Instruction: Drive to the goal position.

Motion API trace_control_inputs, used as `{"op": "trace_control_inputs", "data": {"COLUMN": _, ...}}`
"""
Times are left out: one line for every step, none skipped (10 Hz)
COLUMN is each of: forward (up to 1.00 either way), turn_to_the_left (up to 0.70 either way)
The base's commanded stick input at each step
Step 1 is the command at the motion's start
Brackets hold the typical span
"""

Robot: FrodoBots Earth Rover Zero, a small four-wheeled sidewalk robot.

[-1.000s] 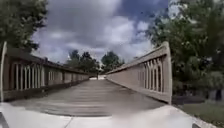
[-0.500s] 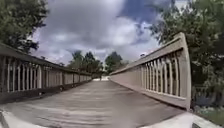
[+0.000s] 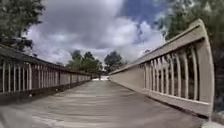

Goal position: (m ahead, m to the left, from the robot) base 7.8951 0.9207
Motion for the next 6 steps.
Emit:
{"op": "trace_control_inputs", "data": {"forward": 0.69, "turn_to_the_left": 0.11}}
{"op": "trace_control_inputs", "data": {"forward": 0.69, "turn_to_the_left": 0.14}}
{"op": "trace_control_inputs", "data": {"forward": 0.69, "turn_to_the_left": 0.11}}
{"op": "trace_control_inputs", "data": {"forward": 0.69, "turn_to_the_left": 0.05}}
{"op": "trace_control_inputs", "data": {"forward": 0.69, "turn_to_the_left": 0.01}}
{"op": "trace_control_inputs", "data": {"forward": 0.69, "turn_to_the_left": 0.01}}
